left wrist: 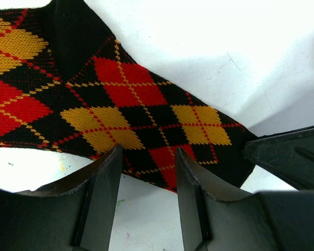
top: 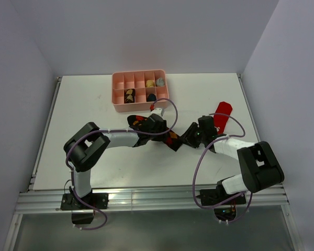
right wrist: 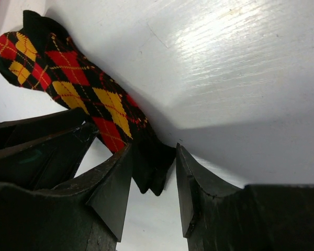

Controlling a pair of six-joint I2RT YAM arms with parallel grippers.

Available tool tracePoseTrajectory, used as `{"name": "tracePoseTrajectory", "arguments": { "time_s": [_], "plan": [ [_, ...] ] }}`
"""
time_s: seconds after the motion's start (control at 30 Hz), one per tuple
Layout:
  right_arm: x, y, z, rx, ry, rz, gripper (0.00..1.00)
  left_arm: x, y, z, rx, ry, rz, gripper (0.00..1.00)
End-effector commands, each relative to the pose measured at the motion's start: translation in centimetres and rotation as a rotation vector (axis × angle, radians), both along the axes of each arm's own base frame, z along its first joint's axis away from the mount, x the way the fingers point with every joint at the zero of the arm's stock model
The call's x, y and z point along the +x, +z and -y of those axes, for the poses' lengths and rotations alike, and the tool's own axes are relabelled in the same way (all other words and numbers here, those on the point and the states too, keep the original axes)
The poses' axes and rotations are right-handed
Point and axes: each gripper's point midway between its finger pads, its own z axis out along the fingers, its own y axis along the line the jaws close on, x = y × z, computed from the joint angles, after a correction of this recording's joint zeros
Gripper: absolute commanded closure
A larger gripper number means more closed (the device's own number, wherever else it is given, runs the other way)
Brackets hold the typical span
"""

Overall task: Roll the socks
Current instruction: Roll the sock at the center of the board.

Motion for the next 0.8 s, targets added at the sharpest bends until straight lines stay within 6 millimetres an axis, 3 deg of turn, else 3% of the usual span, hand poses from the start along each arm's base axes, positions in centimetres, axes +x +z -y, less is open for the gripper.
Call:
{"name": "tracePoseTrajectory", "arguments": {
  "time_s": [0.0, 0.37, 0.63, 0.77],
  "plan": [
    [1.6, 1.8, -0.6, 0.018, 0.024, 0.084, 0.55, -2.0, -2.3, -1.0, 0.050, -0.028, -0.084, 0.50],
    [1.6, 4.2, -0.8, 0.033, 0.030, 0.137, 0.59, -1.9, -2.4, -1.0, 0.054, -0.027, -0.088, 0.50],
    [1.7, 3.7, -1.6, 0.073, 0.056, 0.125, 0.59, -2.0, -2.3, -1.0, 0.052, -0.032, -0.087, 0.50],
    [1.4, 3.9, -2.2, 0.103, 0.069, 0.126, 0.65, -2.0, -2.5, -1.1, 0.058, -0.027, -0.088, 0.50]
  ]
}}
